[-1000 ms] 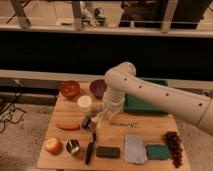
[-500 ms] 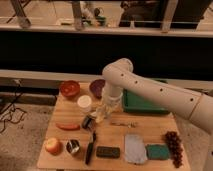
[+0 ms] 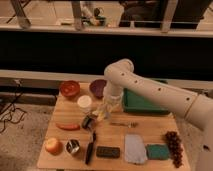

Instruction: Place banana in plastic cup

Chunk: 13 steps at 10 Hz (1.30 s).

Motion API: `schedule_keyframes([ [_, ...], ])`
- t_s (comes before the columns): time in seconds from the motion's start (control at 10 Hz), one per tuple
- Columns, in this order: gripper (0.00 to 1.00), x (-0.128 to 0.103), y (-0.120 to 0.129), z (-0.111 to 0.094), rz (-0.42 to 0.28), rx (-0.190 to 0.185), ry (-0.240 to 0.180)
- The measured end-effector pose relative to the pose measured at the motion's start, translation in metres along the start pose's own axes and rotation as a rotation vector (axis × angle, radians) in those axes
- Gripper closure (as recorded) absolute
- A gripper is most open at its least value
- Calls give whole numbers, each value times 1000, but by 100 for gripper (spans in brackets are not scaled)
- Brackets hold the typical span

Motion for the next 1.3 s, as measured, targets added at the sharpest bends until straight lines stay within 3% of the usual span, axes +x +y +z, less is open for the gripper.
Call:
schedule_keyframes([
  [0.4,88,5,-14,6,-5,5,-8],
  [1.3,88,0,-38,43,-46,-40,-40],
])
